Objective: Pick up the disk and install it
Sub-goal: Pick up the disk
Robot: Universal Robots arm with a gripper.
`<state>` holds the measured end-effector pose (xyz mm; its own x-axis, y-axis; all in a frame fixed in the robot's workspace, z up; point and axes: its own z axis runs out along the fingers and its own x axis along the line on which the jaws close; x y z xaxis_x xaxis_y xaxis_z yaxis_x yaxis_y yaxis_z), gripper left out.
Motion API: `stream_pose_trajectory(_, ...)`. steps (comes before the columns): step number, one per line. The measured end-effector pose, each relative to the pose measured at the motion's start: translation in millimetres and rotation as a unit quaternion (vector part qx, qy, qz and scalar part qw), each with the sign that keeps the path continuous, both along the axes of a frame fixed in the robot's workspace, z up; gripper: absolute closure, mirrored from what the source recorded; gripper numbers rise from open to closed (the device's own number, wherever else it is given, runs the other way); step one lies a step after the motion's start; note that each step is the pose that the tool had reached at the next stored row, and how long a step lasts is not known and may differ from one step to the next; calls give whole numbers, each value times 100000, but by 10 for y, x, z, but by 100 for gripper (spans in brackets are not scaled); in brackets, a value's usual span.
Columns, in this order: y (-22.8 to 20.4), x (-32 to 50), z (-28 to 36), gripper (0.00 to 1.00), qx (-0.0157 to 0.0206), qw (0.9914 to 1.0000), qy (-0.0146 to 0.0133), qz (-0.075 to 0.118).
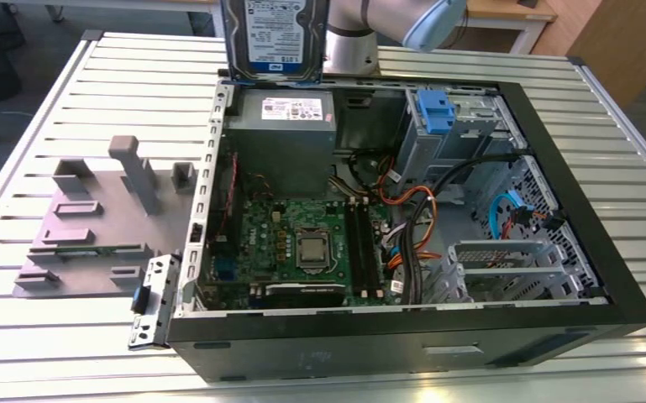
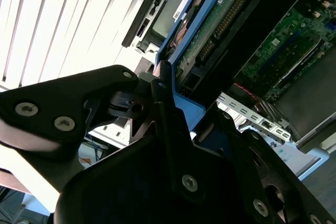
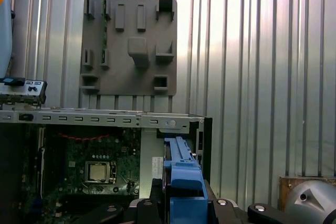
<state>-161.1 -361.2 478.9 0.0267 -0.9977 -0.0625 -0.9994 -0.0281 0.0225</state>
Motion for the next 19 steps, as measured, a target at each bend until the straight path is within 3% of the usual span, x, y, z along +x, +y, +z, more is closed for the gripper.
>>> stream_pose_trajectory(19, 0, 70, 0, 63, 3, 100000, 0, 1)
